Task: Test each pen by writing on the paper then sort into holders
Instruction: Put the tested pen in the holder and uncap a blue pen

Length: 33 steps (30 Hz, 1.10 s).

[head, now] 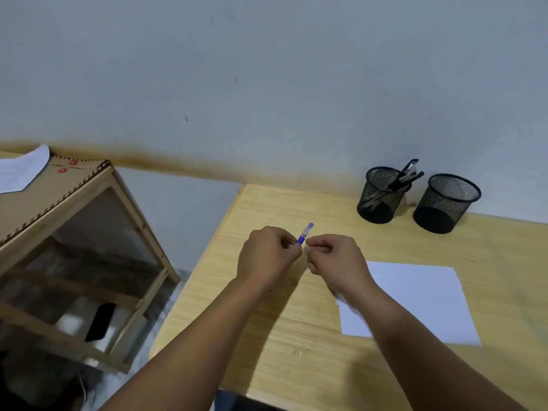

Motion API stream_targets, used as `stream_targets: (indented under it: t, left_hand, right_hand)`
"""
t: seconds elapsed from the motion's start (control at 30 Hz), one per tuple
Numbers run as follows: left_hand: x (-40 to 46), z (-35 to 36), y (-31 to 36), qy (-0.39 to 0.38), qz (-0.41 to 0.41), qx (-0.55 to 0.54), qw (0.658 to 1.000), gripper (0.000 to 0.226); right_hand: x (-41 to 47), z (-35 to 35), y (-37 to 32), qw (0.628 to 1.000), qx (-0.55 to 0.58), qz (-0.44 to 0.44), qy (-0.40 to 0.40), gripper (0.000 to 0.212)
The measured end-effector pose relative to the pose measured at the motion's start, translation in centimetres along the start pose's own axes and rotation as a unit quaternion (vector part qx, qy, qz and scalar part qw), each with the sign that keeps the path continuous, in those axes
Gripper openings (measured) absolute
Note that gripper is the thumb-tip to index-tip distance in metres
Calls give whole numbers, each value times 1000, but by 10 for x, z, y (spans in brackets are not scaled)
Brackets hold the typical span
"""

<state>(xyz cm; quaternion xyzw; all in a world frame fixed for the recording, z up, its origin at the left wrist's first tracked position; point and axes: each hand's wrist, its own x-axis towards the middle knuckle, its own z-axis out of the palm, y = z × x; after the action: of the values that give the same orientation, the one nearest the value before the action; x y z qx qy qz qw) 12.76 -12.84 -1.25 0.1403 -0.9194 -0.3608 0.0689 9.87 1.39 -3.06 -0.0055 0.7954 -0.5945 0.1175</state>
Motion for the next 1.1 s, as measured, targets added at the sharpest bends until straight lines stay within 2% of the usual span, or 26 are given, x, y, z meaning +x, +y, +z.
stream_targets:
  t: [0.13,0.3,0.43,0.6,0.73,0.9,1.1]
  left_hand:
    - [-22,-7,15,-13,-41,-200,979,11]
    - [-45,-2,30,-31,-79,-345,935,12]
    - [-56,4,42,-37,-82,-354,931,13]
    - [-55,0,47,-34,-81,-364,927,13]
    - [-57,5,42,-81,-68,-332,937,10]
    - [-72,24,46,-98,-73,-396,910,12]
    - [-86,36,55,-110,-60,-409,904,14]
  right_hand:
    - [-19,-14,-3,996,82,8,-36,18]
    - [-51,-30,-10,991,113,-8,-68,28]
    - [-67,-41,-8,994,100,-10,-40,27]
    - [-87,-66,2,998,-9,-21,-58,22]
    - [-99,-84,13,995,-71,-50,-44,20]
    - [-104,-95,17,987,-136,-81,-21,9]
    - [-100,-104,13,985,-144,-97,-21,6]
